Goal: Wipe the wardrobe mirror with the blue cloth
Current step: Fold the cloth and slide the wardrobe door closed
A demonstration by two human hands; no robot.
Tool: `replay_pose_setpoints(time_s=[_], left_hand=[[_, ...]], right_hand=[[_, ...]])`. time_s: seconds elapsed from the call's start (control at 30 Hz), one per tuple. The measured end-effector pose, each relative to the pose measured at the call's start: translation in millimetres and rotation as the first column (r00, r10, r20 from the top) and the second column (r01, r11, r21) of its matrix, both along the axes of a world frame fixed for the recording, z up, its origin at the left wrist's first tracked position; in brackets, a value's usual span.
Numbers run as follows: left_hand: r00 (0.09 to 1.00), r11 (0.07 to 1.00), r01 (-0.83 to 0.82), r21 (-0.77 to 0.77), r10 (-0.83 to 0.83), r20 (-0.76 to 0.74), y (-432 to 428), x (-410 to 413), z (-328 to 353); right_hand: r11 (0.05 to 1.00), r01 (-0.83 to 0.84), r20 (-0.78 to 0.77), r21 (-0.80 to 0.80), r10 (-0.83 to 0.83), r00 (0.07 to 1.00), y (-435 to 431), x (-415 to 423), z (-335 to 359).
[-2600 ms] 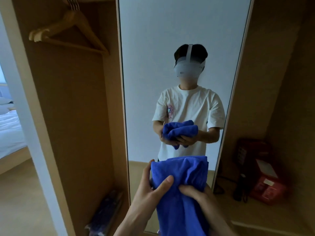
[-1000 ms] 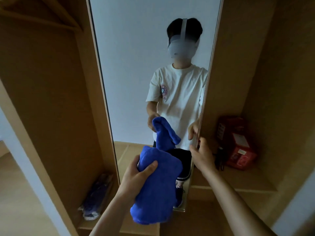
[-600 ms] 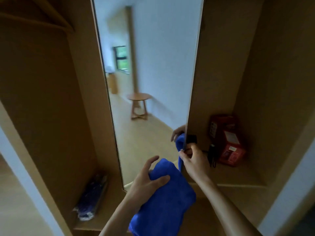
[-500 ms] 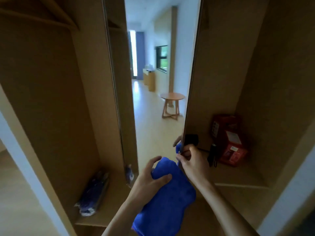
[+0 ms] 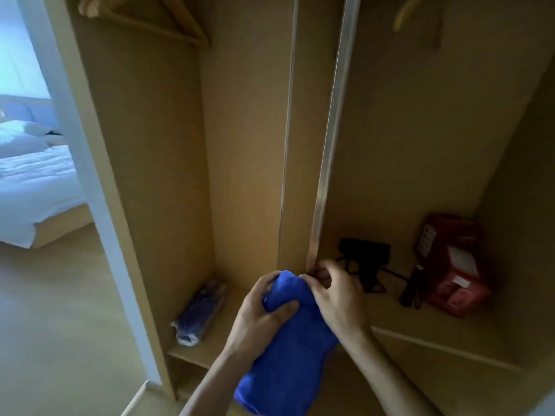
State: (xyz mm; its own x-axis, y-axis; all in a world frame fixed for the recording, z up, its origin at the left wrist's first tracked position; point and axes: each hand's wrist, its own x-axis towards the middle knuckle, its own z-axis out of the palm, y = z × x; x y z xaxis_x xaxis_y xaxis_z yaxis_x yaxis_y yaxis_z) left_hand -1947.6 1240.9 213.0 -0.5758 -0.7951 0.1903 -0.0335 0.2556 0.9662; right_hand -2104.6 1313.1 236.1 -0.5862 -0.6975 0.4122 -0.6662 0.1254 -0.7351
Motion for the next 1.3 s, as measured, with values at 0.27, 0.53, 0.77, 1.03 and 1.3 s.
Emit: replay_pose_setpoints(time_s=[0.27,0.53,0.77,1.03,1.3], left_hand=[[0.999,0.998,-0.046,0.051,0.047,-0.012,-17.8,20.6,1.8],[1.000,0.999,0.025,0.026,-0.025,-0.008,-63.1,35.7,-5.7],[0.986,0.986,0.168,0.002,-0.168,0.007,-96.4,17.9,-9.2],[0.962,0.962,0.274,0.000,-0.274,0.025,-125.2,2.1,-4.5],[0.962,0.962,0.269,-0.038,-0.267,0.055,-139.2,-19.4,-2.1]], right_hand=[[0.999,-0.033,0.018,0.006,0.033,0.999,-25.7,26.6,1.7],[0.998,0.063,0.002,0.005,-0.063,0.998,-53.2,48.3,-5.6],[0.981,0.193,0.017,0.011,-0.193,0.981,-62.1,51.1,-1.4],[0.956,0.283,0.042,0.074,-0.287,0.957,-75.5,42.2,1.8],[0.946,0.320,0.064,0.053,-0.323,0.944,-91.7,27.2,1.9]])
